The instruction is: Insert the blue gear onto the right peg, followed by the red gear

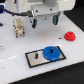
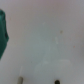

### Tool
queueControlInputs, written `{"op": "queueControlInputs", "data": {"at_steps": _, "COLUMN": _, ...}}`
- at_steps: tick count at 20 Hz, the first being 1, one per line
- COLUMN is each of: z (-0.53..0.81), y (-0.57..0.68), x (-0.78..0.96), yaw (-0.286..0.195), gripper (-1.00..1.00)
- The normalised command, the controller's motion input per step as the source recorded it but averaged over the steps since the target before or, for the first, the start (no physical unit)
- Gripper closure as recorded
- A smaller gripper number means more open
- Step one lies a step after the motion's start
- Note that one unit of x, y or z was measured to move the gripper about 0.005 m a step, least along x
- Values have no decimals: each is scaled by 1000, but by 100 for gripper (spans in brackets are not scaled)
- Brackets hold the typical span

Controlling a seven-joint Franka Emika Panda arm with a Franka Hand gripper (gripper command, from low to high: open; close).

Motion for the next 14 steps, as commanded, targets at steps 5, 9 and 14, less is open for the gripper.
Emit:
{"op": "queueControlInputs", "data": {"at_steps": 5, "z": -20, "y": 114, "x": -182, "yaw": 0, "gripper": -100}}
{"op": "queueControlInputs", "data": {"at_steps": 9, "z": 347, "y": 137, "x": 347, "yaw": 0, "gripper": -100}}
{"op": "queueControlInputs", "data": {"at_steps": 14, "z": 404, "y": 262, "x": 442, "yaw": 0, "gripper": -100}}
